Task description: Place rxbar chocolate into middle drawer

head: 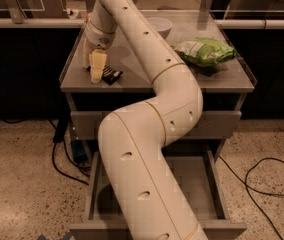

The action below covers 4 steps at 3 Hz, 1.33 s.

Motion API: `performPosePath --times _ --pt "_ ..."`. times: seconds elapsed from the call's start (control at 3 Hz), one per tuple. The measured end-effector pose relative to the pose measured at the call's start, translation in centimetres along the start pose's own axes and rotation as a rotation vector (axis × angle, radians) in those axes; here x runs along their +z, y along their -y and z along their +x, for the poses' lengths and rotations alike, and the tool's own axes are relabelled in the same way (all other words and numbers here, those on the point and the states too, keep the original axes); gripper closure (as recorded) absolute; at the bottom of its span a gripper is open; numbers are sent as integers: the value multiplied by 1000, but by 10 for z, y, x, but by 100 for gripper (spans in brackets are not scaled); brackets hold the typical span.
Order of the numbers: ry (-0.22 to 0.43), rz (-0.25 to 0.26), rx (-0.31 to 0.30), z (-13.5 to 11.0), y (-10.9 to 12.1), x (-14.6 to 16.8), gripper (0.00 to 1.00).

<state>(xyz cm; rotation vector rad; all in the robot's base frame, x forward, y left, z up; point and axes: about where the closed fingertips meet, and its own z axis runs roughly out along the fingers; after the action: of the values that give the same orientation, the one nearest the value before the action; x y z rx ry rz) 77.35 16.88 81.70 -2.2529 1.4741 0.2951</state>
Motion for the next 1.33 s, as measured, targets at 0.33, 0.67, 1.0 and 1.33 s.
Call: performPosePath --times 0.33,0.67,1.0,1.33 --pt "0 0 0 0 0 0 49" --pt "0 0 0 0 0 0 26" --pt "0 0 0 0 0 0 0" --pt "0 0 0 -1 1 -2 0"
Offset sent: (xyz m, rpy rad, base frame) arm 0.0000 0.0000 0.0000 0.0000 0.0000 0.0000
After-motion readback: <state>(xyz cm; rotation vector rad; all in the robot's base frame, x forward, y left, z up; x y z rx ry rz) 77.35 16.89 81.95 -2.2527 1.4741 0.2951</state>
